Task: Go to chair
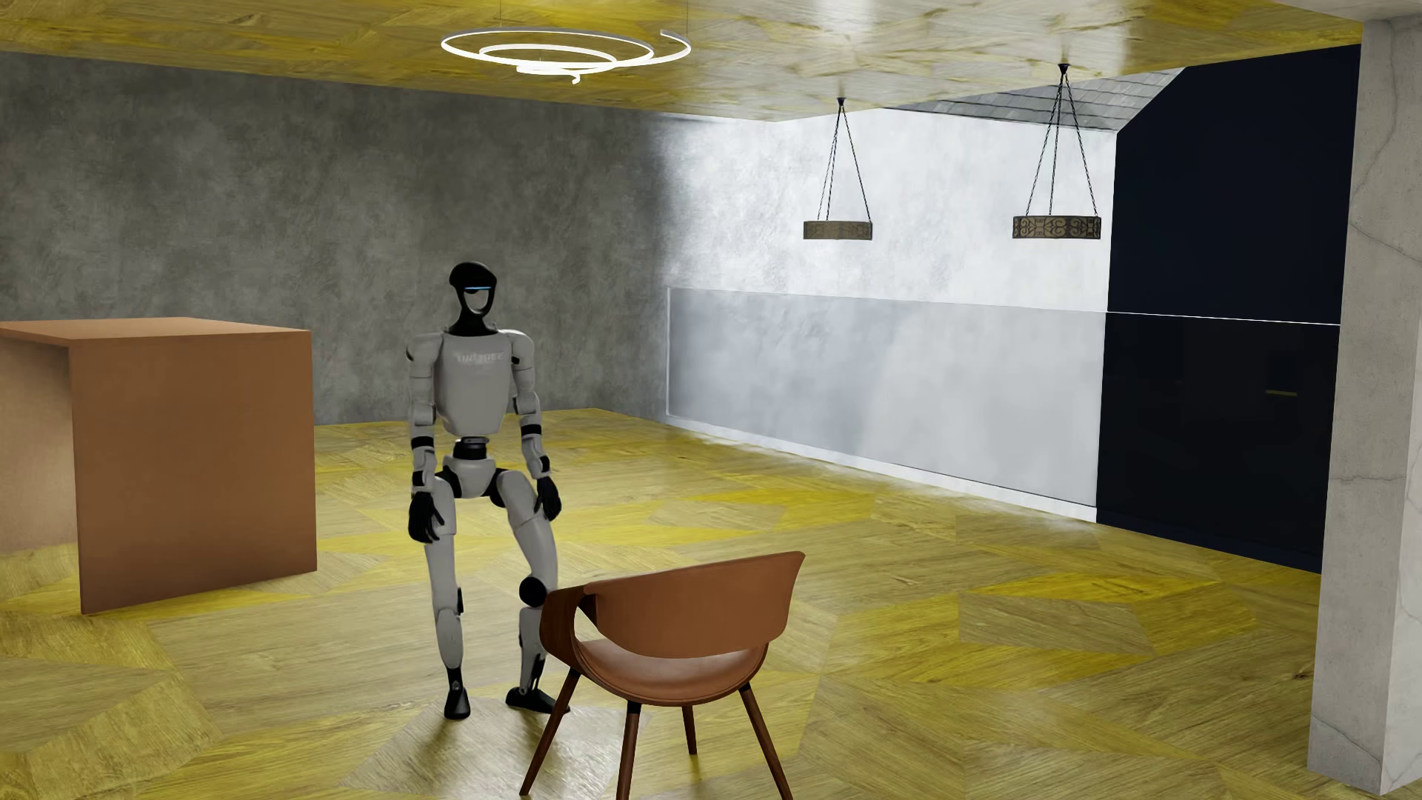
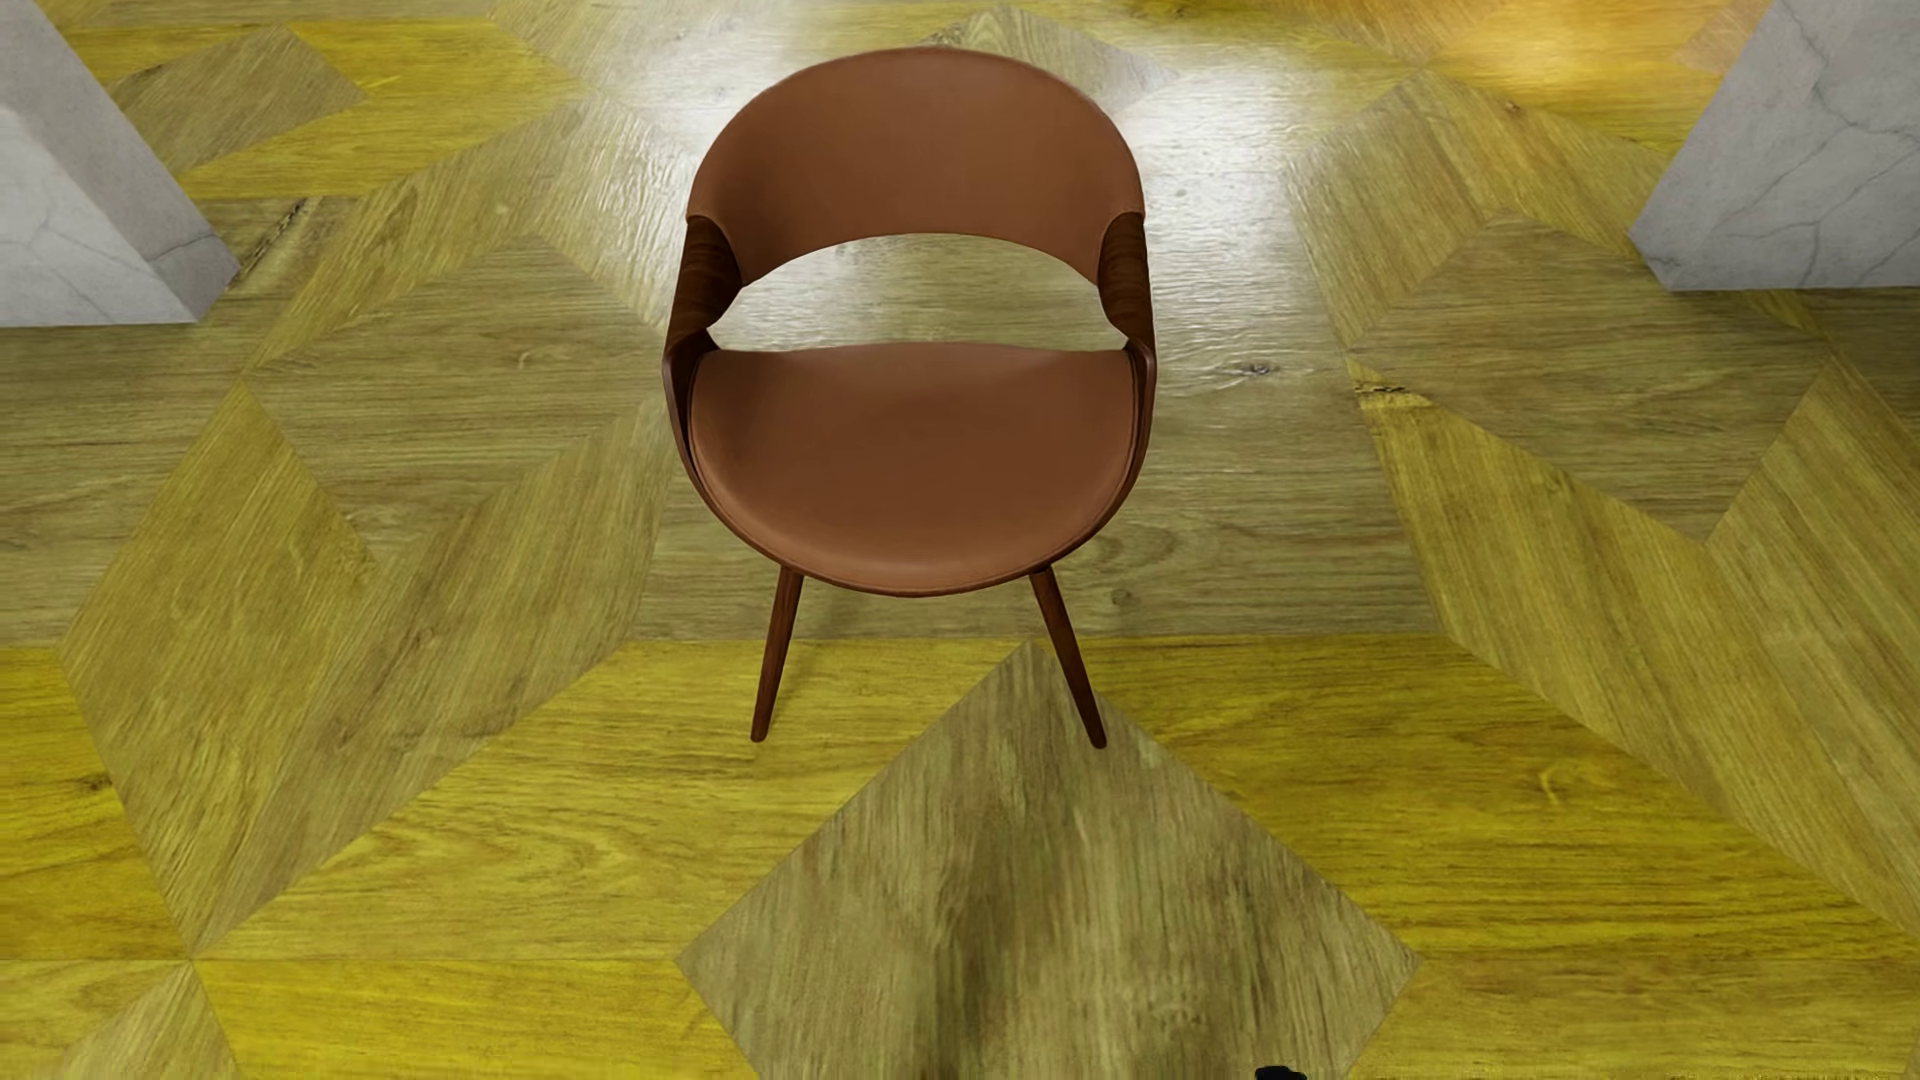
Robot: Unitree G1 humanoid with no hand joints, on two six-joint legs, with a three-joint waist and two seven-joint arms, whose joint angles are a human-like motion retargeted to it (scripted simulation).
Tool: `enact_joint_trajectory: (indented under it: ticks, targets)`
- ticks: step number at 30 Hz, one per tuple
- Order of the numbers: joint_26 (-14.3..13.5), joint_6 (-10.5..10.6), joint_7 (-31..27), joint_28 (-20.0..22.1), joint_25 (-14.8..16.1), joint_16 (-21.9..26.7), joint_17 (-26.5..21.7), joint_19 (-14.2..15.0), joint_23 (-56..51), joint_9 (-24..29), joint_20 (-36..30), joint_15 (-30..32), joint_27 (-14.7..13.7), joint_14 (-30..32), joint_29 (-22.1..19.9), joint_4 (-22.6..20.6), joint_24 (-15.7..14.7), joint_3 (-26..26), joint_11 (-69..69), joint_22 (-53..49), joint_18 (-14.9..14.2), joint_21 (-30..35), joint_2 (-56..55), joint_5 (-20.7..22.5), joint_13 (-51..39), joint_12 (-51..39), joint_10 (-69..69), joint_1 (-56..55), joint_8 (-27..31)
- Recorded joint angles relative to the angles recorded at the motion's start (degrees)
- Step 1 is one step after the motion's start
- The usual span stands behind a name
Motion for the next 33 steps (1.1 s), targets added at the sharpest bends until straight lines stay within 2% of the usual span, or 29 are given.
enact_joint_trajectory:
  ticks: [2,3,5,7,11,15,24,33]
  targets:
    - [-0.41,0.01,-0.14,-2.13,0.07,0.63,-0.32,-0.05,-0.88,0.39,-2.74,0.56,-0.64,0.58,-0.11,-0.42,3.84,0.05,-0.45,0.30,0.06,1.27,-0.65,-0.10,-0.88,-2.07,-0.85,-0.57,-0.33]
    - [-0.13,0.04,-0.14,-2.63,0.24,0.51,-0.40,-0.08,-1.24,0.58,-2.33,0.90,-0.65,0.89,-0.17,-0.55,3.95,0.04,-0.74,0.36,0.12,1.73,-1.04,-0.08,-1.38,-2.72,-1.29,-0.91,-0.41]
    - [0.45,0.16,0.04,-1.12,0.61,-0.39,-0.61,-0.11,-1.89,0.95,1.42,1.59,-0.40,1.55,-0.36,-0.83,0.74,0.00,-1.32,-0.55,0.30,2.53,-1.89,-0.04,-2.30,-2.99,-2.39,-1.48,-0.46]
    - [-0.29,0.30,0.32,1.42,1.00,-0.81,-0.80,-0.06,-2.03,1.24,4.36,2.37,-0.02,2.20,-0.78,-1.05,-2.82,-0.04,-2.14,-2.07,0.49,3.19,-2.58,0.09,-2.78,-2.76,-3.59,-1.90,-0.39]
    - [-1.17,0.55,1.09,2.22,1.61,0.53,-1.12,0.21,-1.12,1.26,1.74,3.99,2.36,3.46,-0.06,-1.15,-2.09,0.01,-4.45,-2.77,0.81,4.93,-3.31,0.67,-3.27,-4.53,-5.73,-2.40,0.05]
    - [-0.85,0.75,2.13,1.64,2.22,0.74,-1.29,0.84,-0.38,0.93,0.19,5.28,3.04,4.29,0.06,-0.85,-2.41,-0.01,-6.71,-1.91,1.16,5.33,-3.67,1.40,-2.68,-6.80,-7.26,-2.75,0.70]
    - [-1.93,0.37,3.56,2.86,2.39,1.77,-2.54,0.79,-2.61,1.68,-2.16,4.98,0.27,3.85,-1.20,0.96,-3.72,-0.23,-5.26,-1.63,1.67,6.38,-6.56,2.05,1.53,-9.04,-5.51,-4.63,2.48]
    - [-1.94,-0.18,5.41,3.84,2.12,2.40,-4.28,1.93,-3.46,3.50,-2.57,6.53,-0.28,4.90,-0.68,2.65,-4.29,0.26,-6.74,-0.18,2.18,10.18,-10.42,3.58,3.85,-9.28,-6.62,-7.67,4.30]
